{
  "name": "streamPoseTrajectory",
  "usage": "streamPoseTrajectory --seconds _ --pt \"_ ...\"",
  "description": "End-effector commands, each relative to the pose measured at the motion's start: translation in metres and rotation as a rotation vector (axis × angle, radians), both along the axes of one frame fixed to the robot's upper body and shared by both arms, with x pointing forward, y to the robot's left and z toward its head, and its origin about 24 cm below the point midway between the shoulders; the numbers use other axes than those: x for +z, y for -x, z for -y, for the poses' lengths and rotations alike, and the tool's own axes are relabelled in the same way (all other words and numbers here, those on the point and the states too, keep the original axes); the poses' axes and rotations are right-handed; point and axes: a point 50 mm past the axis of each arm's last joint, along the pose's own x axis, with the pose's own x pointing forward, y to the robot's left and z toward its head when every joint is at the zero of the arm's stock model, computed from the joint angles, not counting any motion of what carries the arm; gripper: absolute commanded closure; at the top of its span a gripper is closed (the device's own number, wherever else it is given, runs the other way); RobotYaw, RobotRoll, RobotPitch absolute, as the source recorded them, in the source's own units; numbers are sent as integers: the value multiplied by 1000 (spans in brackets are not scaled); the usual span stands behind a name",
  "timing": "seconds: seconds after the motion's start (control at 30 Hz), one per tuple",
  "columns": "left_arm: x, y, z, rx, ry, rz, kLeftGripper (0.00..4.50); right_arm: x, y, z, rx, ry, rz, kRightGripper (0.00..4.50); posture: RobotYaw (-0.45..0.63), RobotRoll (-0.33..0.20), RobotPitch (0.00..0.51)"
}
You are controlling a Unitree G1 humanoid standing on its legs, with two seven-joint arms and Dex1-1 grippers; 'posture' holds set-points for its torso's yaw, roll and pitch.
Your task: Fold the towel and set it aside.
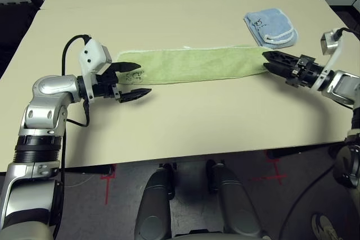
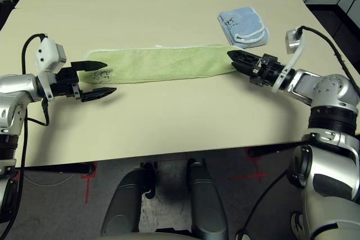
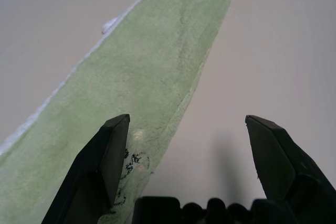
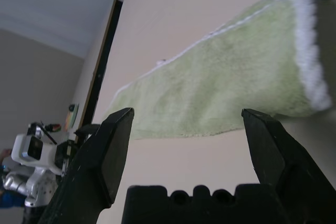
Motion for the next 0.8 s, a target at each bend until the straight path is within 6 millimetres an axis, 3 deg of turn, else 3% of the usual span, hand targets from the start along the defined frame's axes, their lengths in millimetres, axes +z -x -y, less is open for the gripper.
streamPoseTrajectory --seconds 0.03,0.47,0.8 --pt "0 5 8 -36 -9 4 28 -5 3 5 -78 -26 -23 35 -77 0 239" --pt "7 9 15 -57 -8 11 28 -28 3 -3 -224 -161 -97 35 -70 0 245" --pt "7 11 14 -50 -14 4 28 -29 -15 -7 -339 -199 -77 35 -70 0 245"
